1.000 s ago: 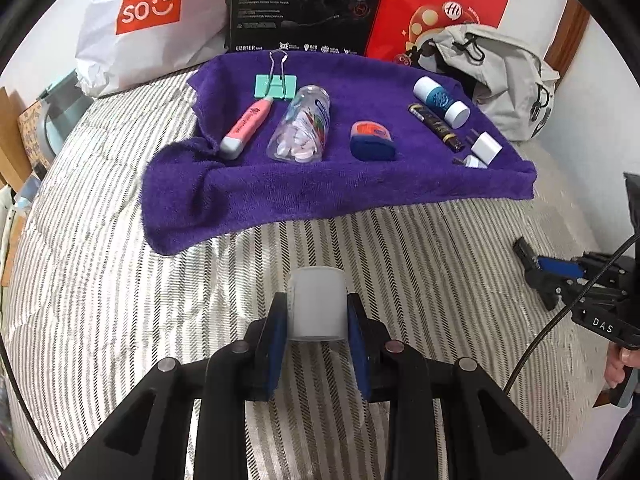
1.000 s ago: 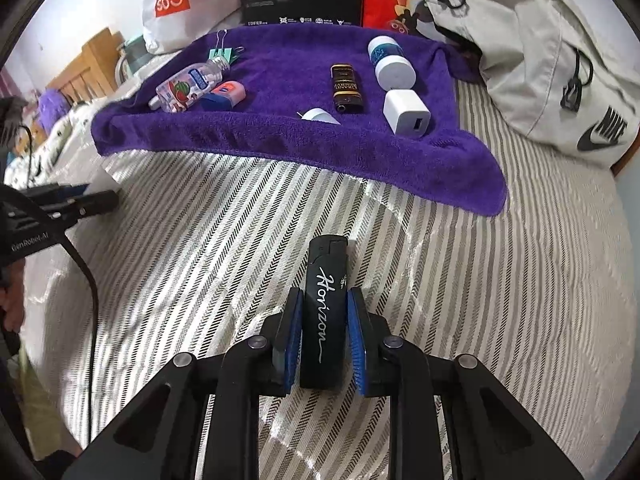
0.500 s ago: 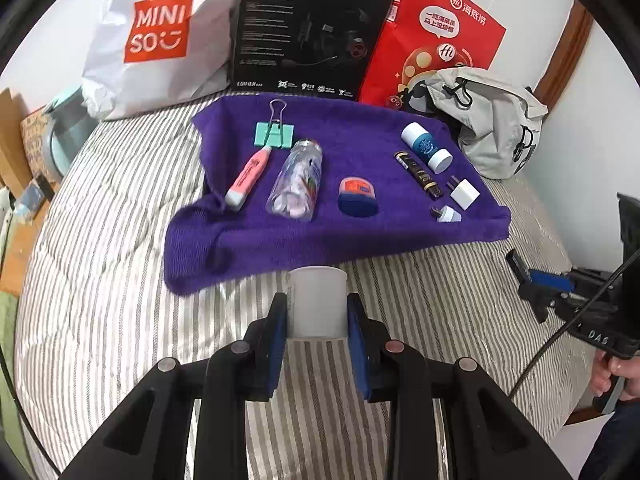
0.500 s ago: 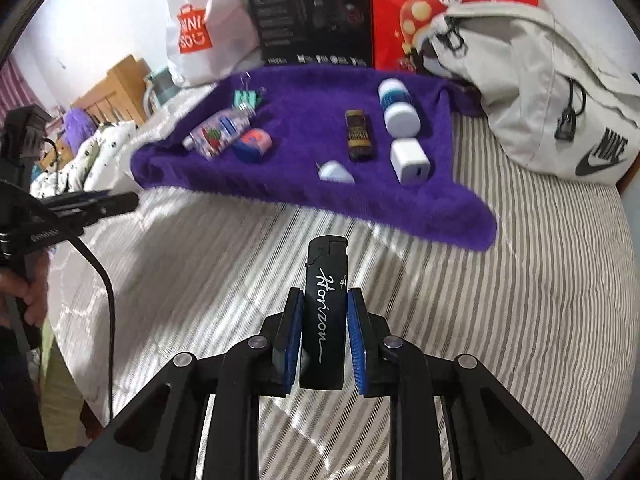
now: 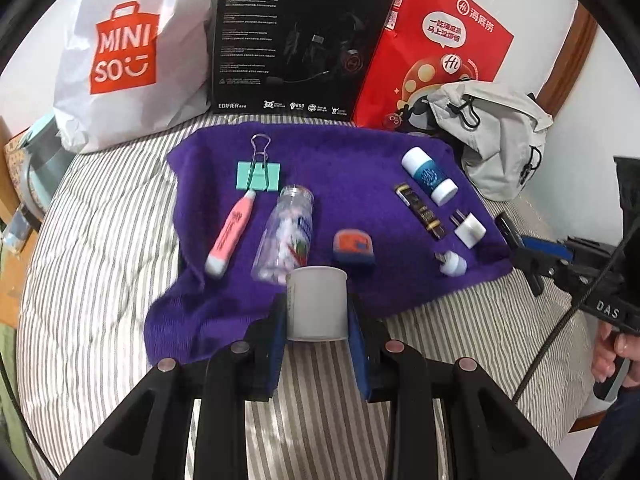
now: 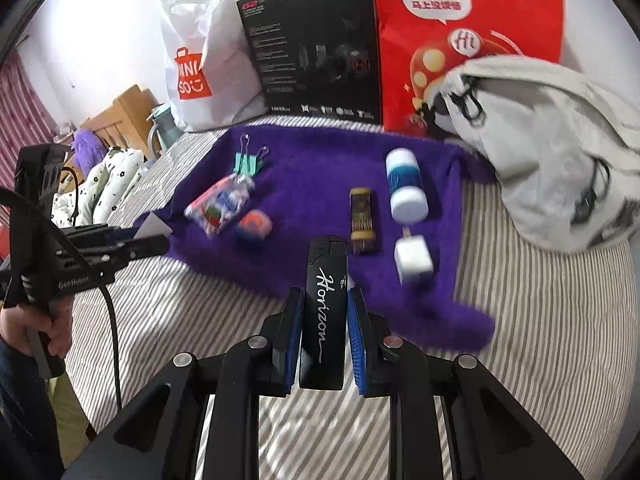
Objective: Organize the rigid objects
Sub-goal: 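Carry the tape roll onto the towel and release while the right tool lays the Horizon tube there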
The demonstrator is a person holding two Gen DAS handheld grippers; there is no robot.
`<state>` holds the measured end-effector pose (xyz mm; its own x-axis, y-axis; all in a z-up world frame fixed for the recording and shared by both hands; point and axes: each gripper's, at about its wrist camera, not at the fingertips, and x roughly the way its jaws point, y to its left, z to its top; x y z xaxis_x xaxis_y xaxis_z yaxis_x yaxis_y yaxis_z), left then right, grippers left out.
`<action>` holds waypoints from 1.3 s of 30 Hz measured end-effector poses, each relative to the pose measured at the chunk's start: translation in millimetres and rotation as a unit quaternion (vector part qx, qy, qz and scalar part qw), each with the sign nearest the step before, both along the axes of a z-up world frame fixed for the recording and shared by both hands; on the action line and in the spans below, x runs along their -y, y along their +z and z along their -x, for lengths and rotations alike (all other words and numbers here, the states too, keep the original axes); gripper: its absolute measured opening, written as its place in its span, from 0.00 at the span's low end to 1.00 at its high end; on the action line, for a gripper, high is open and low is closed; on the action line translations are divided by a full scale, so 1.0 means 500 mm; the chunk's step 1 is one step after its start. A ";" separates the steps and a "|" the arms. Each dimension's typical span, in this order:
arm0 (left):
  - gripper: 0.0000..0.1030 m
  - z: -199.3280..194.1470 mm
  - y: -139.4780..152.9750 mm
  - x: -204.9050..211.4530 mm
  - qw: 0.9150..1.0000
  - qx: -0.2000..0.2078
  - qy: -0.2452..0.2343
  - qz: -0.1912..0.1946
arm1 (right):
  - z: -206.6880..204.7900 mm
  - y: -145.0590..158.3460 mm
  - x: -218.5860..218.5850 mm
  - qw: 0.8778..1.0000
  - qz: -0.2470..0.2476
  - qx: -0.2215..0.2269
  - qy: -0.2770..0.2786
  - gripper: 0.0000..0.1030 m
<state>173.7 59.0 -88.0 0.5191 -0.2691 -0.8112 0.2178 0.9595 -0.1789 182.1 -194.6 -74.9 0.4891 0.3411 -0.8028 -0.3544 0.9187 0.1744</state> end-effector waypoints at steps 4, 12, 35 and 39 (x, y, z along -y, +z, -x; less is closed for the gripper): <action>0.26 -0.042 0.003 0.003 1.000 0.001 -0.002 -0.002 | -0.060 -0.001 -0.016 1.000 0.004 0.000 0.008 0.22; 0.26 -0.103 -0.001 -0.014 1.000 -0.005 0.006 0.000 | -0.176 -0.061 -0.063 0.999 0.006 -0.031 0.027 0.21; 0.26 -0.167 -0.021 0.000 1.000 -0.014 -0.004 0.005 | -0.225 -0.129 -0.105 0.995 0.044 -0.064 0.067 0.28; 0.26 -0.180 -0.020 0.017 1.000 -0.012 -0.013 0.000 | -0.213 -0.125 -0.084 0.995 0.047 -0.073 0.056 0.33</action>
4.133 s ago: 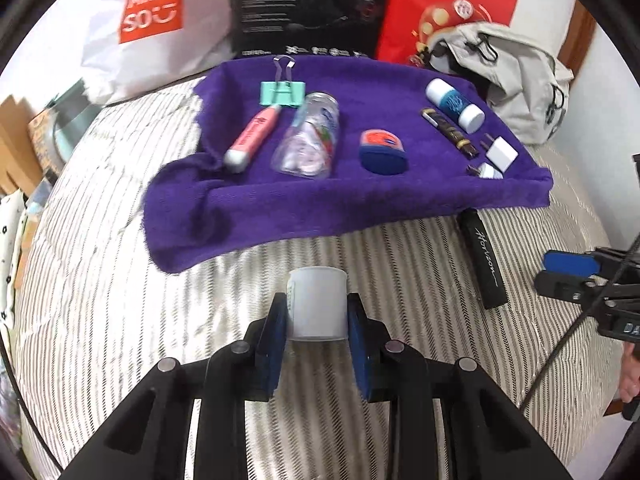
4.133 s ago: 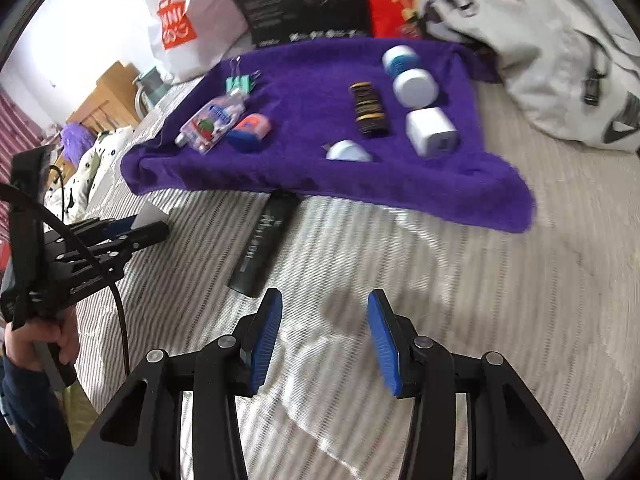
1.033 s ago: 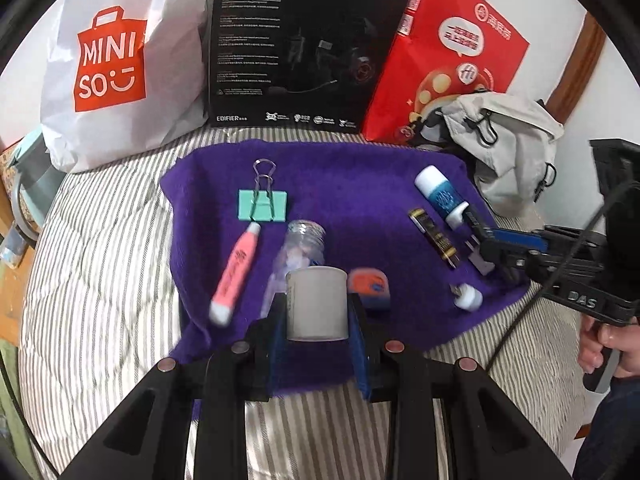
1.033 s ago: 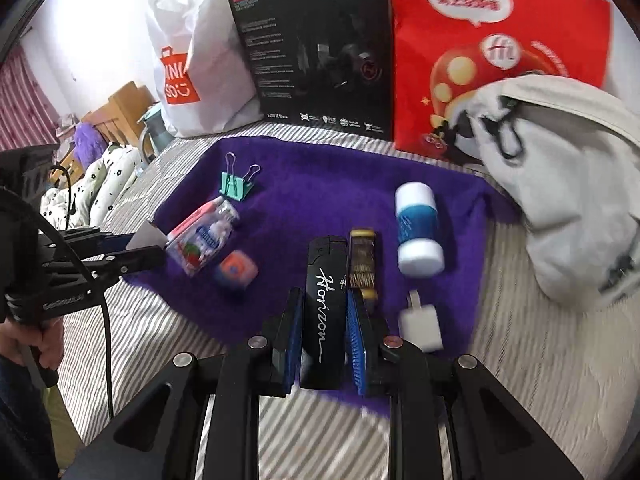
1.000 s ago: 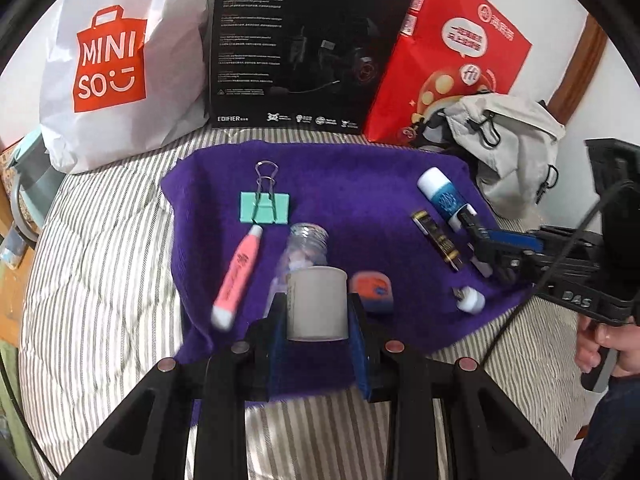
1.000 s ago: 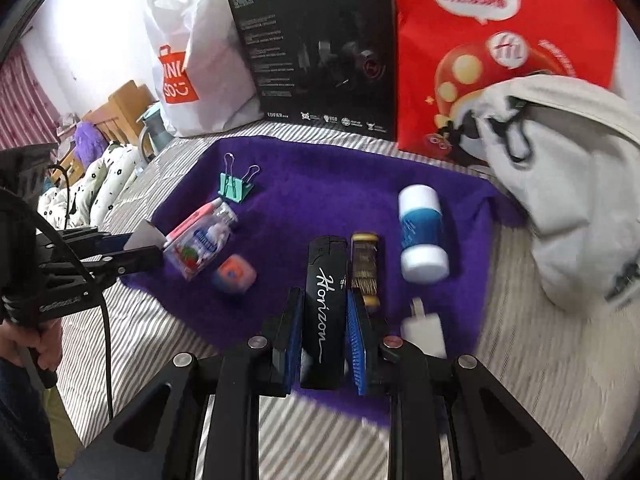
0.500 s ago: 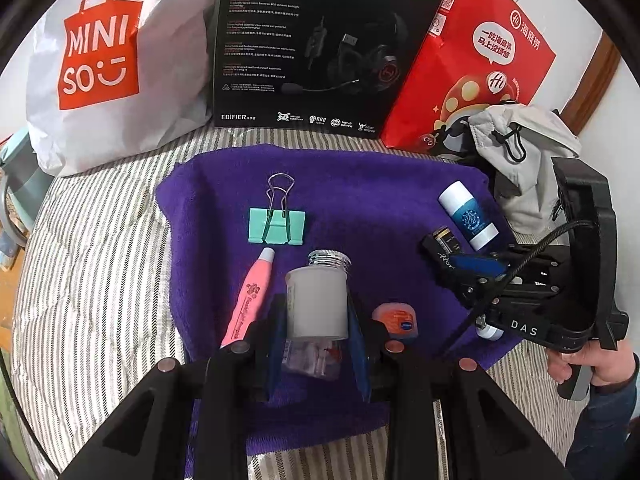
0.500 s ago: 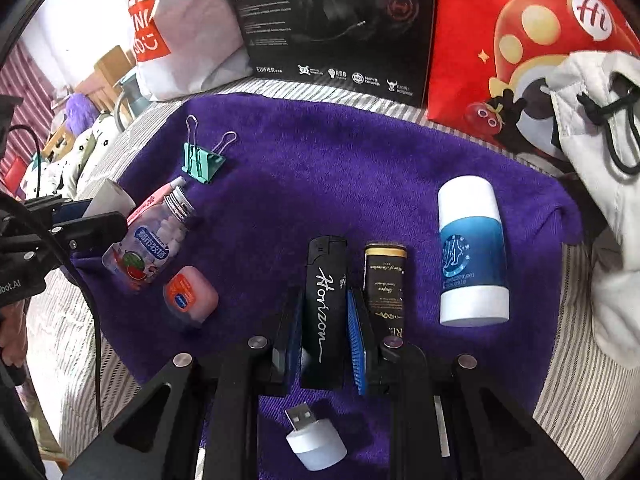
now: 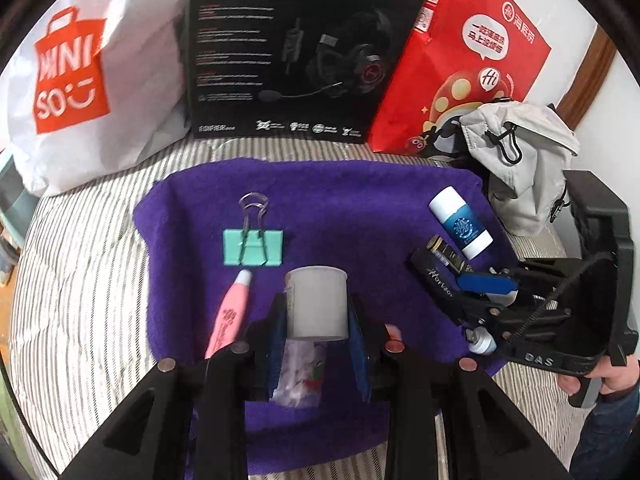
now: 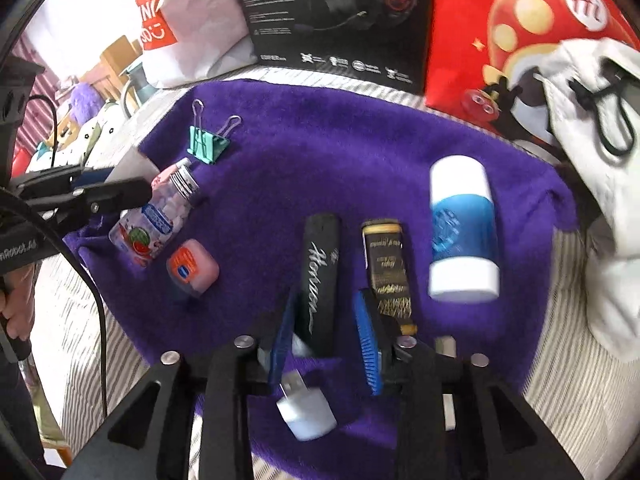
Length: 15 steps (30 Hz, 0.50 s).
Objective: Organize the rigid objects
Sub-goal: 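Carry the tape roll onto the towel and release while the right tool lays the Horizon tube there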
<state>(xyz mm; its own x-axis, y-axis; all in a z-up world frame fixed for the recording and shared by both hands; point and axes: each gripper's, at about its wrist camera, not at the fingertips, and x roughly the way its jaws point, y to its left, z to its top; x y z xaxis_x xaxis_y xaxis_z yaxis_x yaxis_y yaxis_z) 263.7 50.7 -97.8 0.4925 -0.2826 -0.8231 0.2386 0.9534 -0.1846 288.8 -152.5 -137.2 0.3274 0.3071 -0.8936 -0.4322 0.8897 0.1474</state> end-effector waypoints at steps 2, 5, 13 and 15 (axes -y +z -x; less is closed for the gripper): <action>0.26 -0.009 -0.001 0.011 1.000 0.001 -0.005 -0.002 | 0.010 0.010 0.014 1.000 -0.005 0.005 -0.006 0.33; 0.26 -0.023 -0.010 0.028 1.000 0.002 -0.010 -0.015 | 0.029 0.033 0.042 1.000 -0.017 0.016 -0.018 0.34; 0.26 -0.066 -0.043 0.088 0.999 -0.011 -0.025 -0.035 | 0.105 0.075 0.134 0.997 -0.037 0.026 -0.062 0.35; 0.26 -0.079 -0.057 0.101 0.999 -0.019 -0.024 -0.038 | 0.125 0.082 0.154 0.996 -0.041 0.030 -0.074 0.35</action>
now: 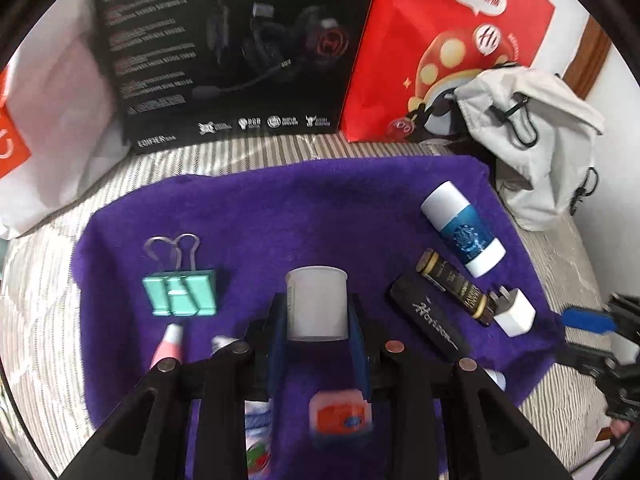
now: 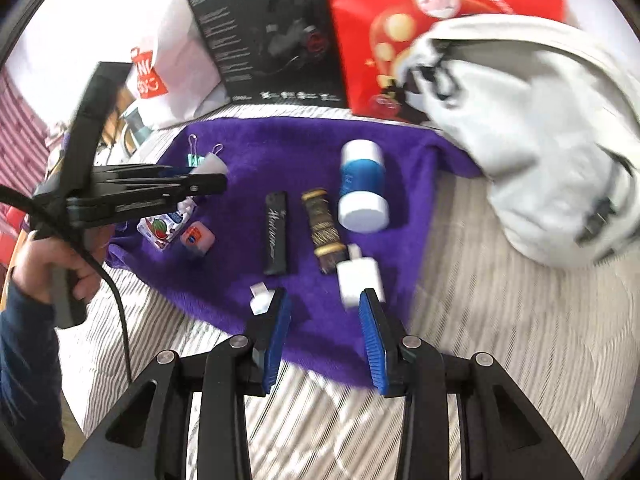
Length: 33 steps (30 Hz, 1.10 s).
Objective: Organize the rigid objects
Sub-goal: 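Carry the tape roll onto the towel and release while the right tool lays the Horizon tube there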
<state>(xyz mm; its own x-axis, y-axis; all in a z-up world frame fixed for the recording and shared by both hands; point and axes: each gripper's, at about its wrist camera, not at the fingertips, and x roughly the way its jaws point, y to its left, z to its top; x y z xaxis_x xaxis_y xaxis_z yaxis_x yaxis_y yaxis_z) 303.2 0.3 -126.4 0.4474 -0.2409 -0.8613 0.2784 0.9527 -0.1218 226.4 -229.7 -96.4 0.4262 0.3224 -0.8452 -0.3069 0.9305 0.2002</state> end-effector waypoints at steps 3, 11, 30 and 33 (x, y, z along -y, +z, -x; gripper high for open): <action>0.26 -0.010 -0.017 0.016 1.000 -0.007 -0.005 -0.008 | 0.023 0.003 0.023 1.000 0.001 -0.003 -0.005 0.35; 0.26 -0.010 -0.026 0.048 0.999 -0.003 -0.014 -0.049 | 0.079 -0.013 0.073 0.999 0.018 -0.017 -0.025 0.35; 0.46 0.018 -0.034 0.075 0.997 0.003 -0.012 -0.075 | 0.119 -0.019 0.084 0.999 0.005 -0.026 -0.034 0.35; 0.51 0.026 -0.036 0.078 0.997 0.003 -0.015 -0.077 | 0.131 -0.010 0.089 0.999 0.006 -0.020 -0.043 0.35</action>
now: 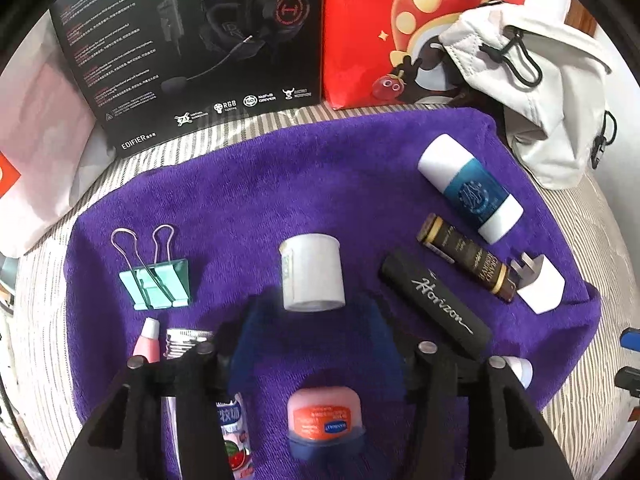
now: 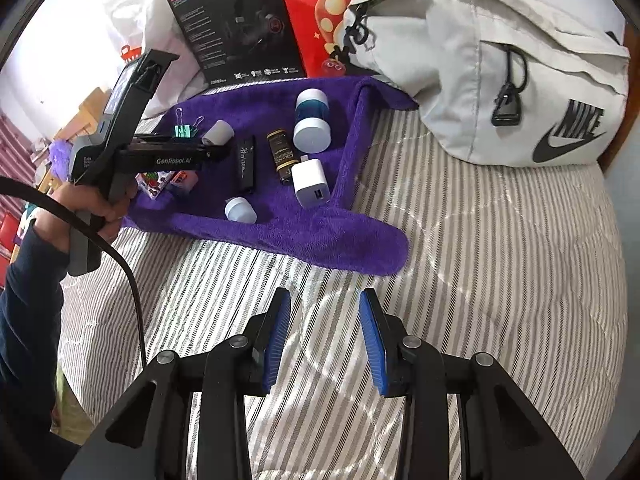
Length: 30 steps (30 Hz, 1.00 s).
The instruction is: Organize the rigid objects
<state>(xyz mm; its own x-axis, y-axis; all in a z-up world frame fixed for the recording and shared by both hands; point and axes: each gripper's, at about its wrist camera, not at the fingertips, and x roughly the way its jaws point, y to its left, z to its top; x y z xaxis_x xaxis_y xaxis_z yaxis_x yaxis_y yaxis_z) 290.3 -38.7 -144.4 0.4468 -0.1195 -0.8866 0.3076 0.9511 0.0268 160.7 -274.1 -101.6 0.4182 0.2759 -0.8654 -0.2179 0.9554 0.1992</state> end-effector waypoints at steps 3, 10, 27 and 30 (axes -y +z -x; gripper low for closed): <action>0.52 0.004 0.008 0.003 1.000 0.003 0.003 0.000 | 0.011 0.007 0.006 1.000 -0.008 0.004 -0.010 0.36; 0.75 0.058 0.086 0.000 0.999 0.052 0.003 -0.005 | 0.029 0.018 -0.002 0.999 -0.005 0.014 -0.038 0.50; 0.99 0.297 0.168 -0.136 0.990 0.072 0.109 0.046 | 0.052 0.054 -0.132 0.999 0.016 0.021 -0.041 1.00; 0.99 0.334 0.162 -0.151 0.989 0.069 0.123 0.042 | 0.071 0.060 -0.143 0.999 0.022 0.018 -0.046 1.00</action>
